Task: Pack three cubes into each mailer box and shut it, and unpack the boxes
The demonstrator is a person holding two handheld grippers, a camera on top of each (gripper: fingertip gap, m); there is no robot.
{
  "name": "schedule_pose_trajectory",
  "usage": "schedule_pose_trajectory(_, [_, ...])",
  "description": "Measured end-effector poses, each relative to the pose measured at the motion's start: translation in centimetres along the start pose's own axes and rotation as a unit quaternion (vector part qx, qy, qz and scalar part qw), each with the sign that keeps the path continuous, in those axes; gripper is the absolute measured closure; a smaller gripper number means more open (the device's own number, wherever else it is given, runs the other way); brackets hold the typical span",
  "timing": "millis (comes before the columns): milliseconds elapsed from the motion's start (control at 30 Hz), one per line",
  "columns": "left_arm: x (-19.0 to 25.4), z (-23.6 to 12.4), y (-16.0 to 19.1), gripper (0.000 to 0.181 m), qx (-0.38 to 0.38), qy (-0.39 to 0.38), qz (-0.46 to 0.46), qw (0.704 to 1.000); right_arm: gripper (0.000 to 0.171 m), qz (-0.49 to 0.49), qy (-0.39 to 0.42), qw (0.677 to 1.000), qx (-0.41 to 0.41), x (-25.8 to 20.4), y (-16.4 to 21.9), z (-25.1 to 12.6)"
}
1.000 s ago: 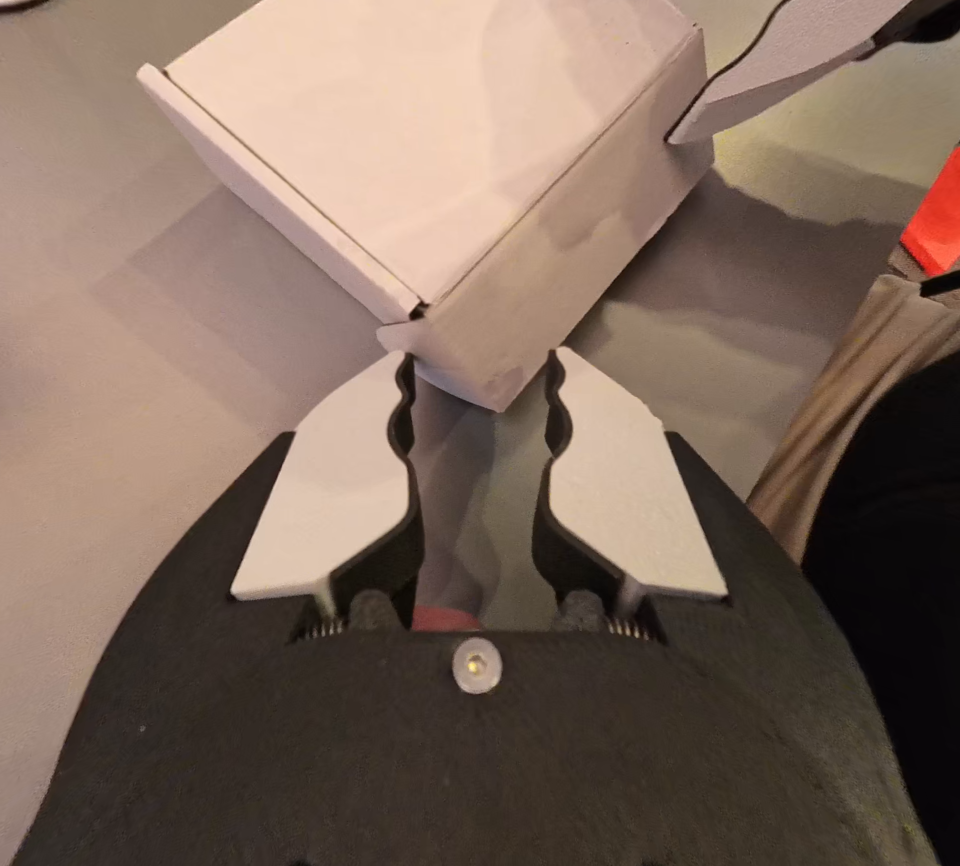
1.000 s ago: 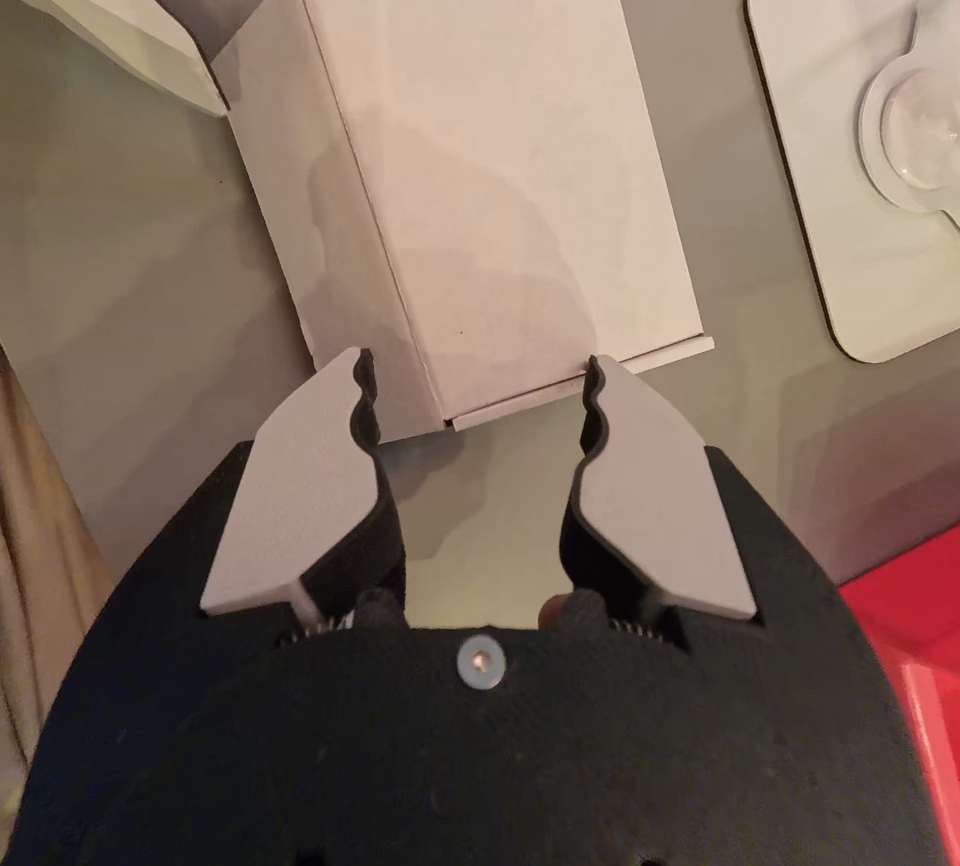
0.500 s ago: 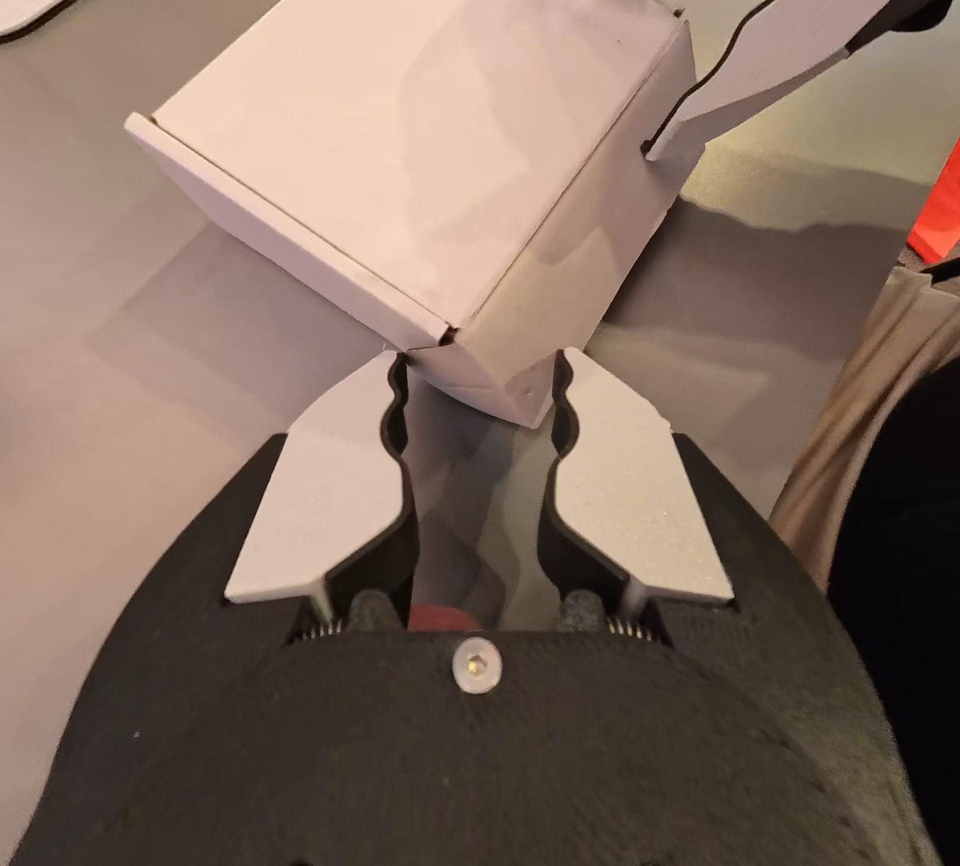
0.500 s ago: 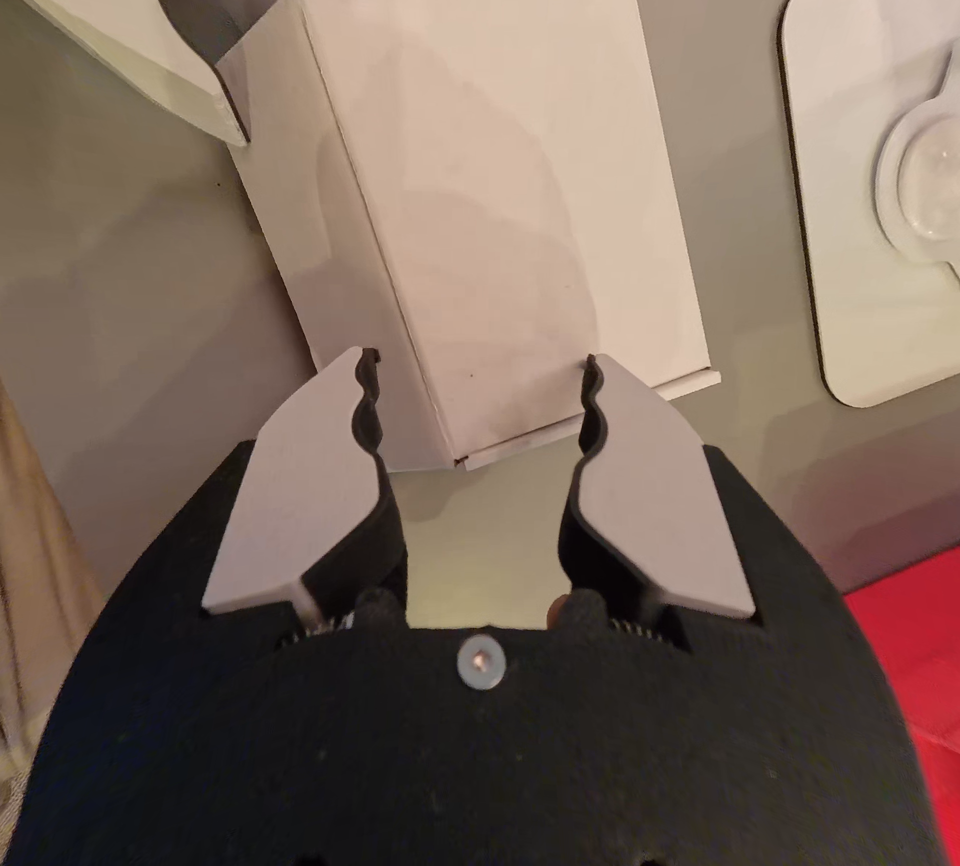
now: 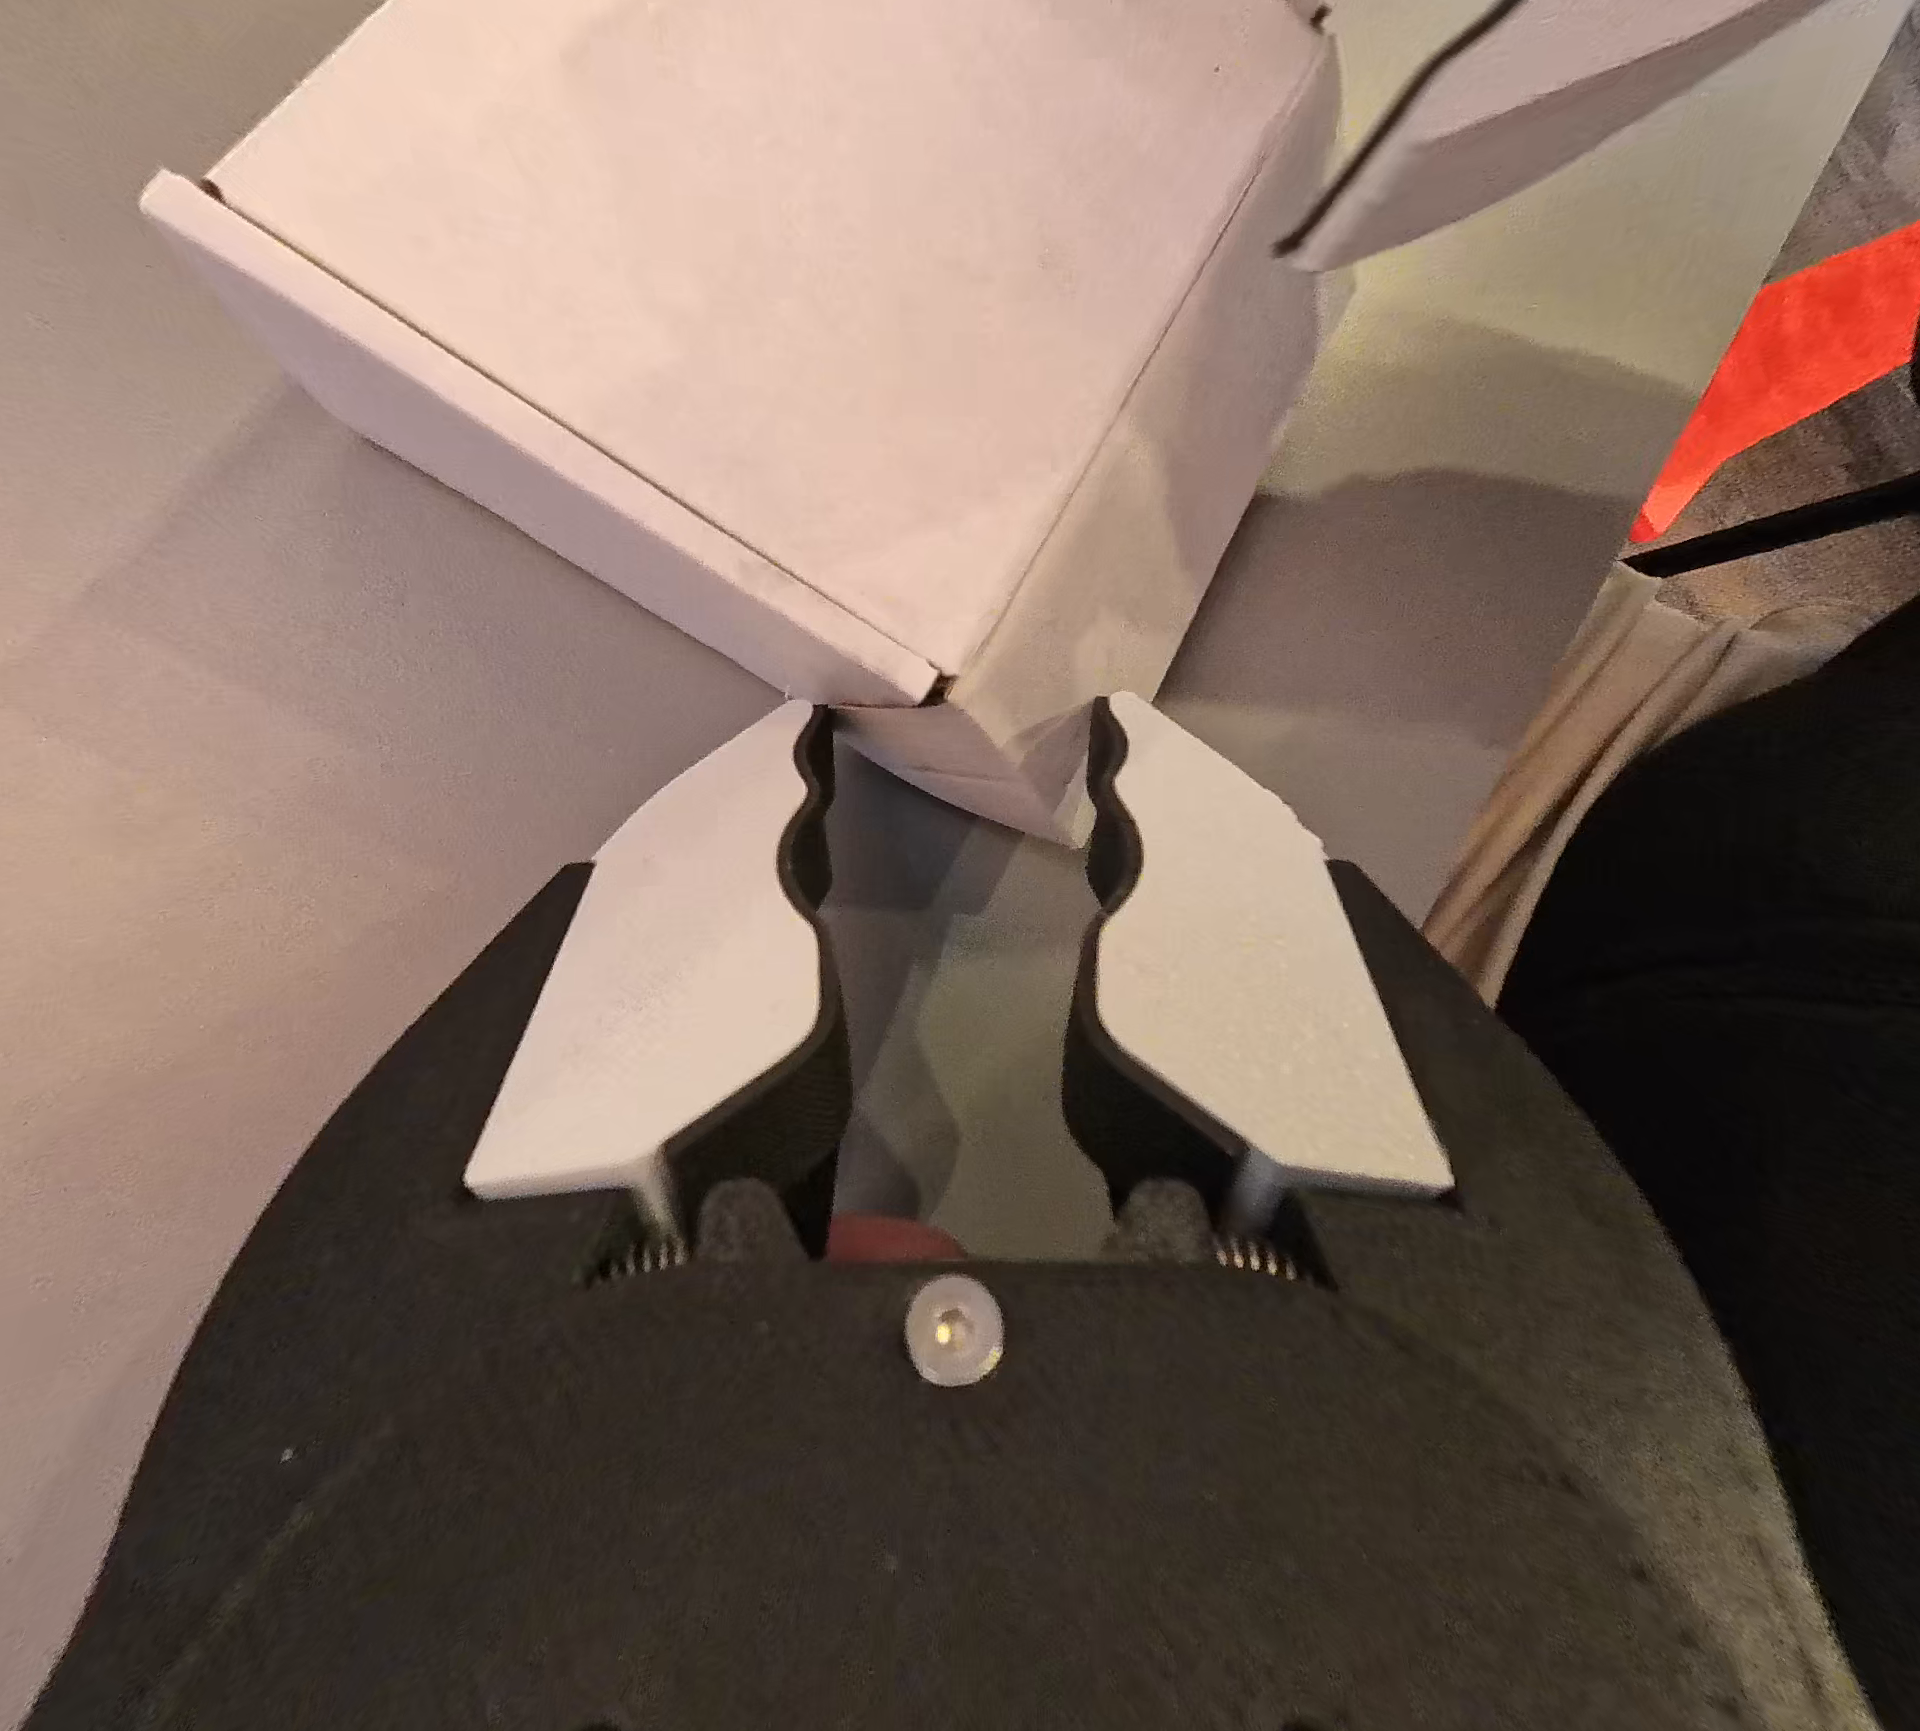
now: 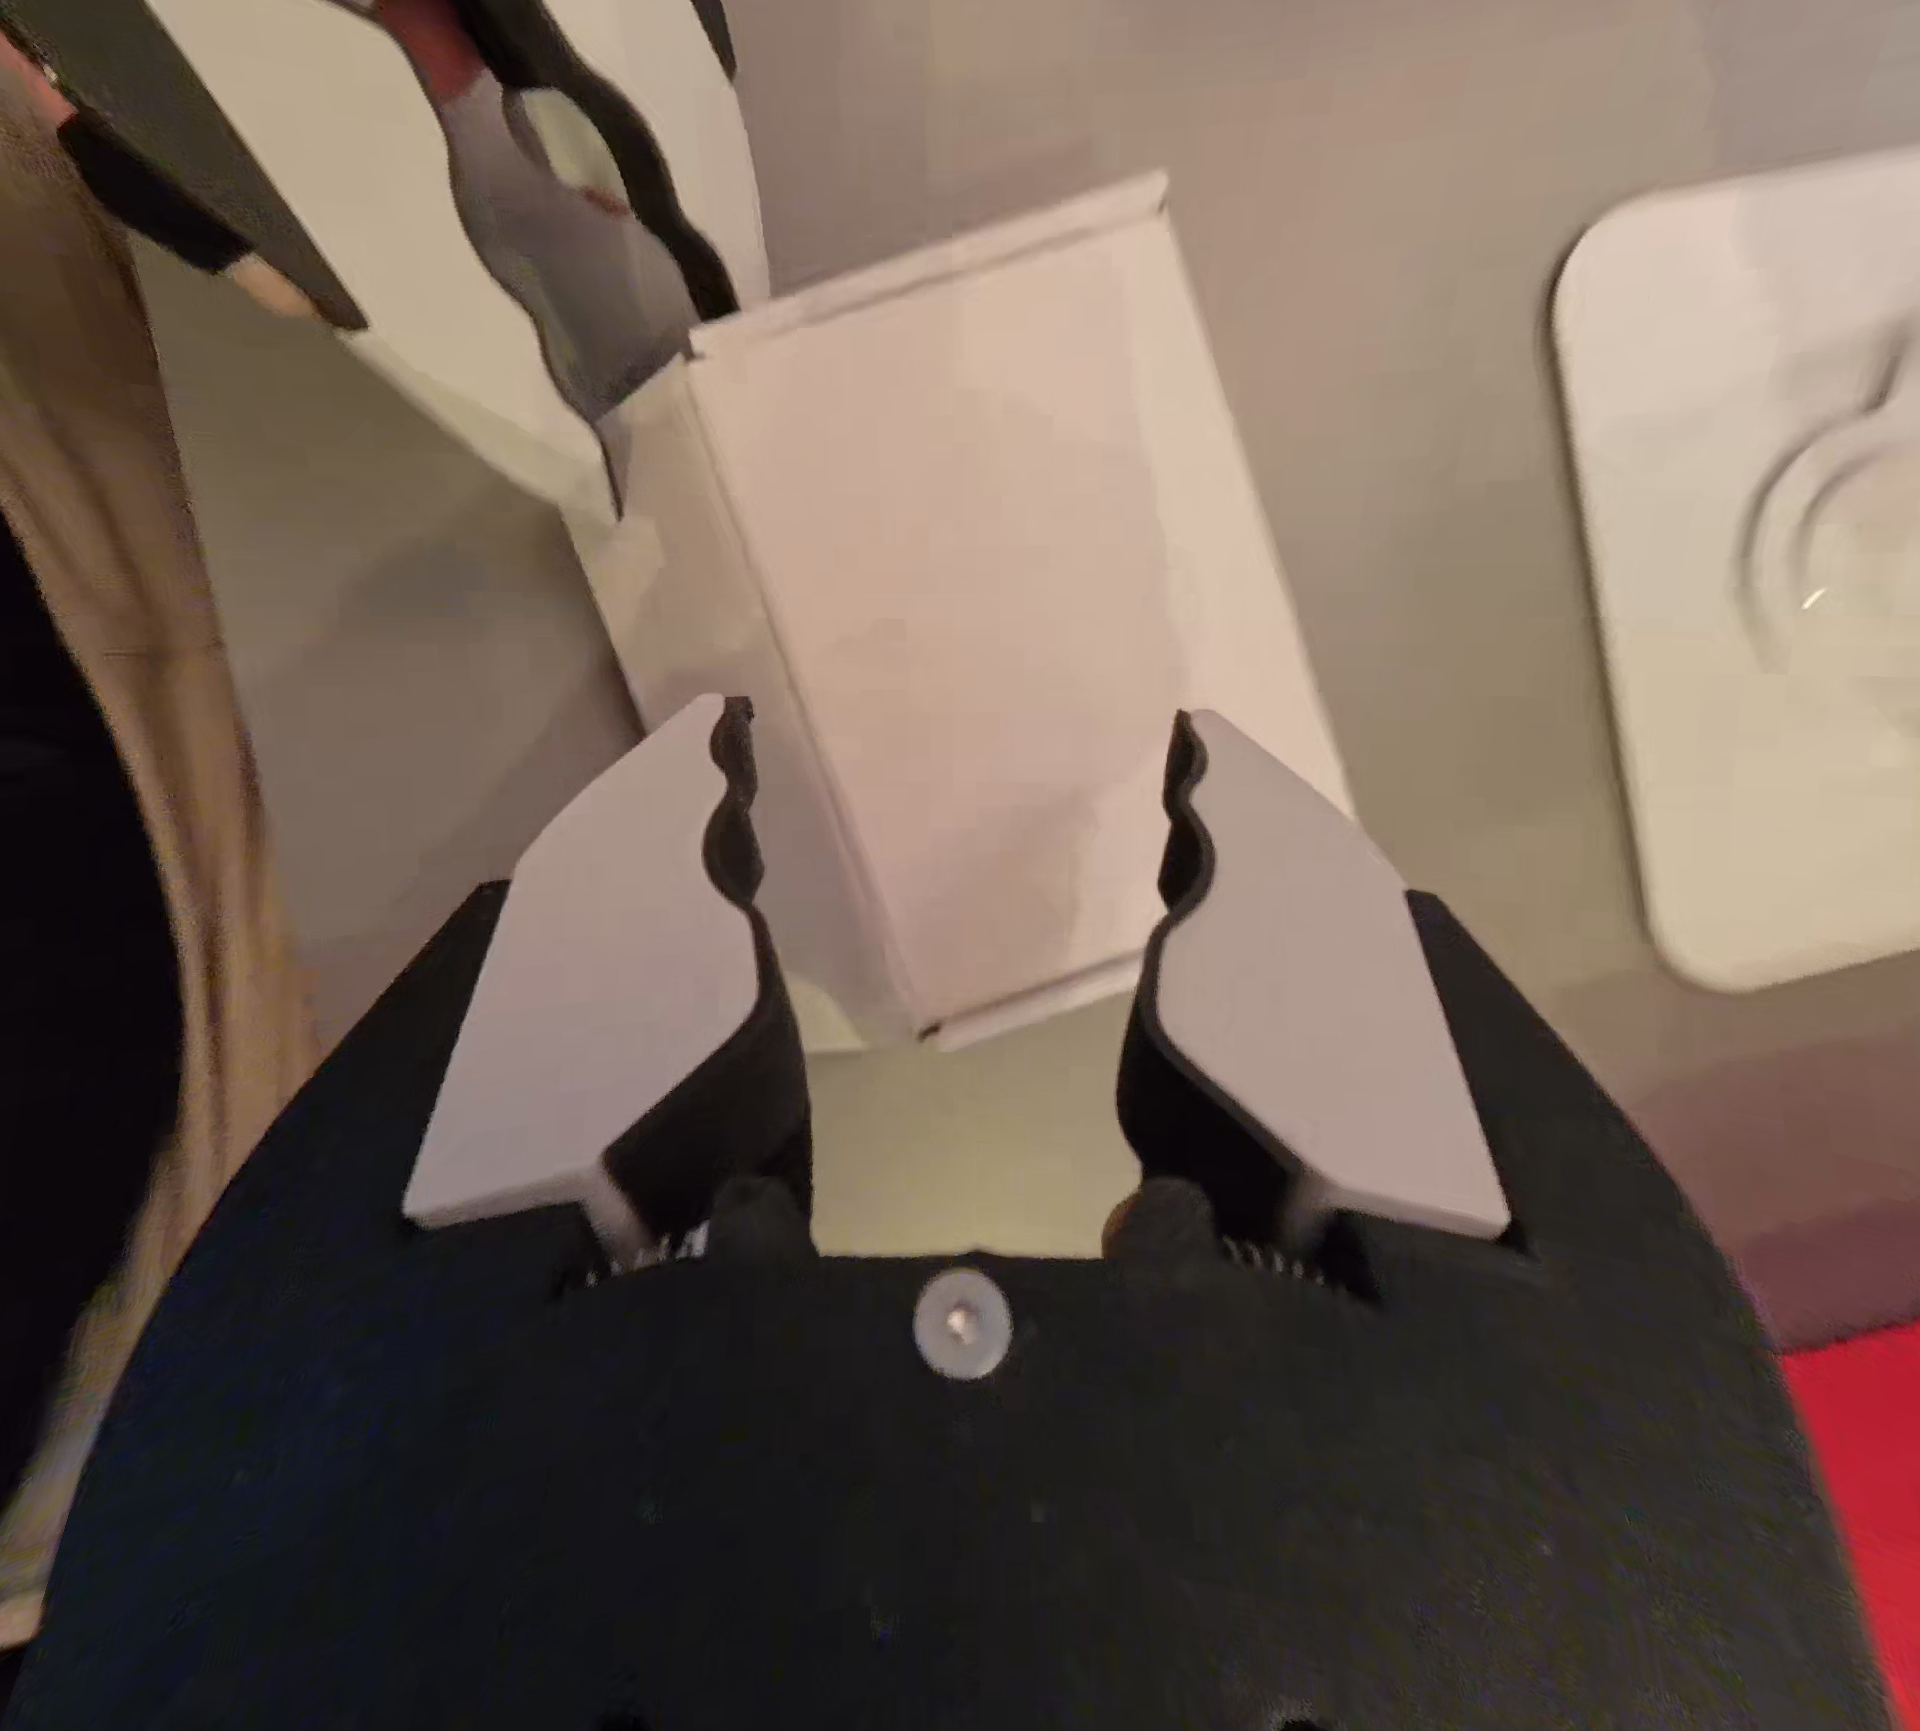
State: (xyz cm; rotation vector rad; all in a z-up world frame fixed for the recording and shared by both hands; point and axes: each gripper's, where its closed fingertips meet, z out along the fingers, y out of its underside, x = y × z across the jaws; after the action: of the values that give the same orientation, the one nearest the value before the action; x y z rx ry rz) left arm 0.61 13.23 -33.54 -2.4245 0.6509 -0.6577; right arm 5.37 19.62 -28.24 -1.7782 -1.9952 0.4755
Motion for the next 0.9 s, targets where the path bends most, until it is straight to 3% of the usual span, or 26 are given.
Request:
schedule_pose_trajectory(33, [0.0, 0.0, 0.0, 0.134, -0.001, 0.001, 0.001, 1.000, 0.096, -0.004, -0.003, 1.000, 0.012, 0.3, -0.9, 0.5])
schedule_pose_trajectory(100, [0.0, 0.0, 0.0, 0.134, -0.003, 0.002, 0.002, 1.000, 0.098, 0.007, -0.035, 0.998, 0.045, 0.3, -2.9, 1.7])
schedule_pose_trajectory(300, [0.0, 0.0, 0.1, 0.134, 0.000, 0.003, -0.004, 1.000, 0.088, -0.028, -0.040, 0.999, 0.022, 0.2, -4.4, 5.8])
schedule_pose_trajectory(900, [1.9, -0.1, -0.1, 0.132, 0.016, 0.114, -0.123, 0.986, 0.088, -0.007, -0.048, 0.998, 0.026, 0.2, -4.1, 5.9])
